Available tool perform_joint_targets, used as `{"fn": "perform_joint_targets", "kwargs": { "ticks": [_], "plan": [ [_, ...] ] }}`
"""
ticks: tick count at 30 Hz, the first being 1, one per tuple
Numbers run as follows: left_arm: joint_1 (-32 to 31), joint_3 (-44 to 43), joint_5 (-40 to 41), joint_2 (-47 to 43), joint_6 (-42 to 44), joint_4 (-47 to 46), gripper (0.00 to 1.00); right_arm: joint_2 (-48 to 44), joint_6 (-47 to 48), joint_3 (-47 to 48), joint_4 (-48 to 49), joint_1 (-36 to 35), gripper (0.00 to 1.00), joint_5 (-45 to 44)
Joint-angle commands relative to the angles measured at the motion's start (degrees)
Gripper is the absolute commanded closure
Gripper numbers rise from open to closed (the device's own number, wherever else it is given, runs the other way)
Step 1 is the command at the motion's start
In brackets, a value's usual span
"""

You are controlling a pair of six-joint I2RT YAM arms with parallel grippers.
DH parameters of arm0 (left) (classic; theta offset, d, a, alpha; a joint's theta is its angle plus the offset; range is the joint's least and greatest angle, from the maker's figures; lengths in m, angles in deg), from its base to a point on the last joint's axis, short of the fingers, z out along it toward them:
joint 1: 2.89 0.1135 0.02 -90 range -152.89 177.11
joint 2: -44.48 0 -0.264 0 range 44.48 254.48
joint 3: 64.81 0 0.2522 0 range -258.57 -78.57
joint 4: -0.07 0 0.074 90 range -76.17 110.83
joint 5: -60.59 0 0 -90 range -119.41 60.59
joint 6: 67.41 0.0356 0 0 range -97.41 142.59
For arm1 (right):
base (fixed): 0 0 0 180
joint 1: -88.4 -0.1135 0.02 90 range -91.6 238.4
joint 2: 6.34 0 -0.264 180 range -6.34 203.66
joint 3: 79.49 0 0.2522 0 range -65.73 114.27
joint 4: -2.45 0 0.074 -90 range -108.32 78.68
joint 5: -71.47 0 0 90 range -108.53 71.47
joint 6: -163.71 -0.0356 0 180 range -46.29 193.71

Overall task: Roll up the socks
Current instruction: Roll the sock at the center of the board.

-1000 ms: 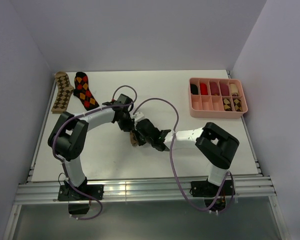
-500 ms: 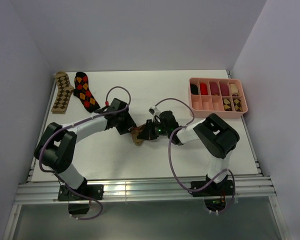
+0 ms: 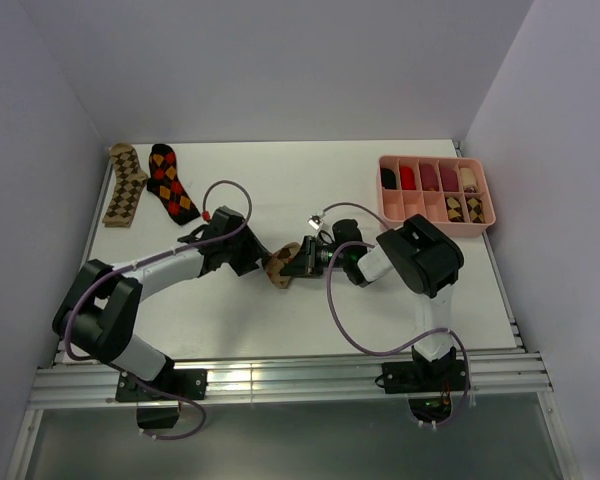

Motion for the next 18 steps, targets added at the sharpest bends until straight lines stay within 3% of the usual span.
{"fn": "perform_joint_targets", "kwargs": {
  "ticks": [1,8,11,14,18],
  "plan": [
    [0.07,0.07,-1.61,2.37,-0.84,-5.52,0.46,3.27,-1.71,-0.64,-3.42,0.35,1.00,0.56],
    [0.07,-3.27,-1.52,8.09,1.27,-2.80,0.53,2.14,1.97,1.30,-10.96,1.32,0.96,-1.19],
    [-0.02,-3.53,-1.53,9.94,1.18,-1.22,0.60,-0.41,6.72,4.10,-18.35,1.32,0.82,-3.74],
    [-0.02,-3.88,-0.65,10.91,1.36,0.89,0.67,-4.27,13.12,6.56,-25.99,1.24,0.61,-6.72],
    [-0.02,-5.20,0.31,12.22,2.23,3.70,0.71,-11.29,19.99,9.55,-36.96,0.89,0.45,-12.17]
  ]
}}
